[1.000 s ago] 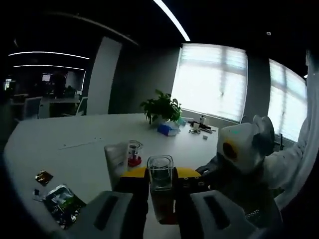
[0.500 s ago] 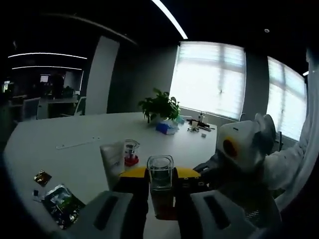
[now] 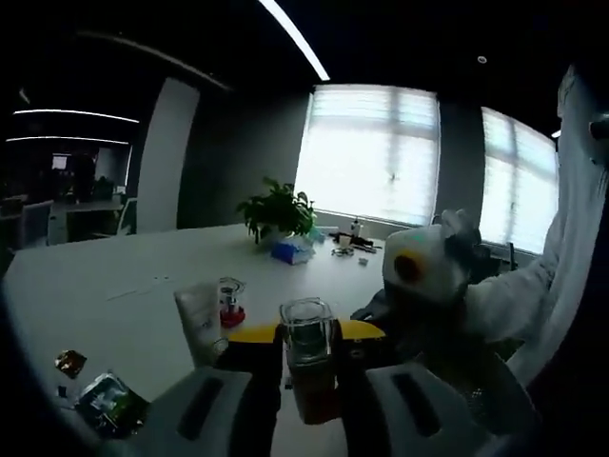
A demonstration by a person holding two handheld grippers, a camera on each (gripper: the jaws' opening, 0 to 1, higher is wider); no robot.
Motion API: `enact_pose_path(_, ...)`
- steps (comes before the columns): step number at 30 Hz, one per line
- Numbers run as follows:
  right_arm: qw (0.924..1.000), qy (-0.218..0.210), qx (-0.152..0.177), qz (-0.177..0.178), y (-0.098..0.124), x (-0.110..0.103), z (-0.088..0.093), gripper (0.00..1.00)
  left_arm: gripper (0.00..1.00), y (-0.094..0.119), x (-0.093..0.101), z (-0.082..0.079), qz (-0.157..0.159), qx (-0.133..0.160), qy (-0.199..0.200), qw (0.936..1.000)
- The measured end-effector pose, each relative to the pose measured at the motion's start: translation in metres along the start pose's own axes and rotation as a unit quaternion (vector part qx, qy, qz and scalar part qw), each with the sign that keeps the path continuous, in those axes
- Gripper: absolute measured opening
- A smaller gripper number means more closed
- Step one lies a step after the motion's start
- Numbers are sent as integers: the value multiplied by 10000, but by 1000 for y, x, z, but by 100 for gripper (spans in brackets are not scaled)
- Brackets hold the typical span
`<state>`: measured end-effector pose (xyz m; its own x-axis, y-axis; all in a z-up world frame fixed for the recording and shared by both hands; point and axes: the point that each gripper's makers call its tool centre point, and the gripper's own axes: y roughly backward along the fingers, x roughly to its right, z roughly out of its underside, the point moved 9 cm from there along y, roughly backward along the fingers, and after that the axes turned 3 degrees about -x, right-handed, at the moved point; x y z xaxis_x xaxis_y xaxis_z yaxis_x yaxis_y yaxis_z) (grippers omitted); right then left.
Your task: Arrange the skincare products in the storage area until every visible bottle or jar stands upright without overlapping.
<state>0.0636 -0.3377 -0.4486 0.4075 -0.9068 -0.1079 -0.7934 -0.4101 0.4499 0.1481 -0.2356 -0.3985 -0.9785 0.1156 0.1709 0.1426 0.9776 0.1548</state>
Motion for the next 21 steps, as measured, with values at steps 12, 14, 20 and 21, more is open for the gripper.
enact_pose_path(12, 9838, 688, -234, -1641, 7, -8, 3, 13, 18, 18, 9, 8, 1207, -396, -365, 9912)
enact_pose_path(14, 9788, 769, -191, -1886, 8, -10, -1, 13, 18, 20, 11, 8, 1329, -387, -402, 9896)
enact_pose_path(20, 9585, 1066, -345, -2622, 10, -18, -7, 13, 17, 25, 15, 7, 1765, -495, -692, 9806)
enact_pose_path(21, 9563, 1096, -399, -2679, 9, -18, -7, 13, 17, 24, 17, 7, 1777, -530, -741, 9799)
